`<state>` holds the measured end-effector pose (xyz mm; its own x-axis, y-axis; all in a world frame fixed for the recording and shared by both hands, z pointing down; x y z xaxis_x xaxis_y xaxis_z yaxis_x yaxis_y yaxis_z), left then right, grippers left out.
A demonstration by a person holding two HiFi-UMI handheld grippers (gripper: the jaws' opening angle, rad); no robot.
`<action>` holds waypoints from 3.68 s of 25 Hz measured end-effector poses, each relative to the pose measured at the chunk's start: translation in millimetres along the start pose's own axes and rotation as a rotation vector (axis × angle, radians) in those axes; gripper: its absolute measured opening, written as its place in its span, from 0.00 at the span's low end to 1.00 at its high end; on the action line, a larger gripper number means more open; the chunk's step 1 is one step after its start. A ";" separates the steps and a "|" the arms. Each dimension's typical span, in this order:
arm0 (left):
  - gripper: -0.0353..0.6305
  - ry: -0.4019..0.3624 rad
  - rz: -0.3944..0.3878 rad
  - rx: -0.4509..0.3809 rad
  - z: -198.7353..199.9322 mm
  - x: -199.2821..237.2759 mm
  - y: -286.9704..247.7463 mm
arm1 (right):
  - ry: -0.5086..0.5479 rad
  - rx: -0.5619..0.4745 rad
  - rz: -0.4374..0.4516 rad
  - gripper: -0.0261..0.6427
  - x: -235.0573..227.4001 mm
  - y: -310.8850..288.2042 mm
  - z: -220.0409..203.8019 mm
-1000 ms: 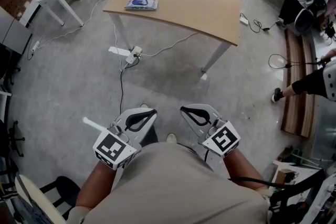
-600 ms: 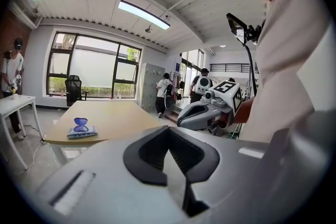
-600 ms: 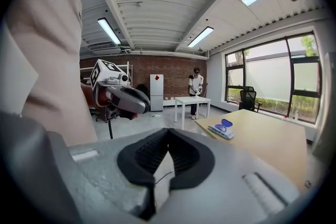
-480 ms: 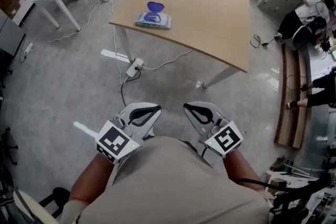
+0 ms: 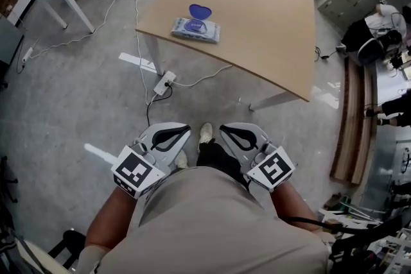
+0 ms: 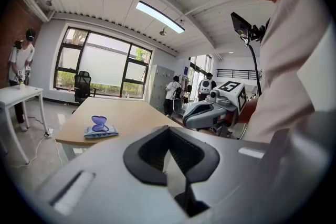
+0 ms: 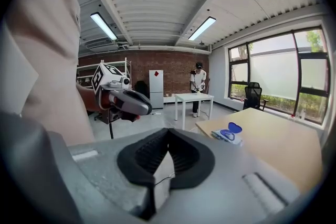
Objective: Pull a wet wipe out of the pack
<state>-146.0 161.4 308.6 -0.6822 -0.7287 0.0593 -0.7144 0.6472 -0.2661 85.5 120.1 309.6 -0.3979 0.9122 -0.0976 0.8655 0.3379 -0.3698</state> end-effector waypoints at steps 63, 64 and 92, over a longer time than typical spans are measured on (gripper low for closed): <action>0.06 0.102 -0.108 0.560 -159.2 467.3 -347.8 | -0.045 0.502 -0.097 0.11 -407.3 -351.0 -77.2; 0.06 0.104 -0.110 0.561 -160.8 467.4 -348.1 | -0.046 0.503 -0.099 0.11 -407.6 -354.0 -78.3; 0.06 0.104 -0.135 0.555 -173.8 464.3 -350.9 | -0.017 0.560 -0.102 0.15 -415.0 -398.8 -82.2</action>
<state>-239.1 -365.1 596.7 -0.6225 -0.7527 0.2144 -0.6266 0.3152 -0.7128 -69.6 -374.2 573.4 -0.4797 0.8760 -0.0492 0.5313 0.2454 -0.8109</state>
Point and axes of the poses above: the fingertips, and each gripper's own axes: y backward along the fingers, x to its left, z out of its top, the point moved 10 cm from there along y, backward along the fingers, and after that the axes turned 6 degrees about -y, right-handed, at the moved point
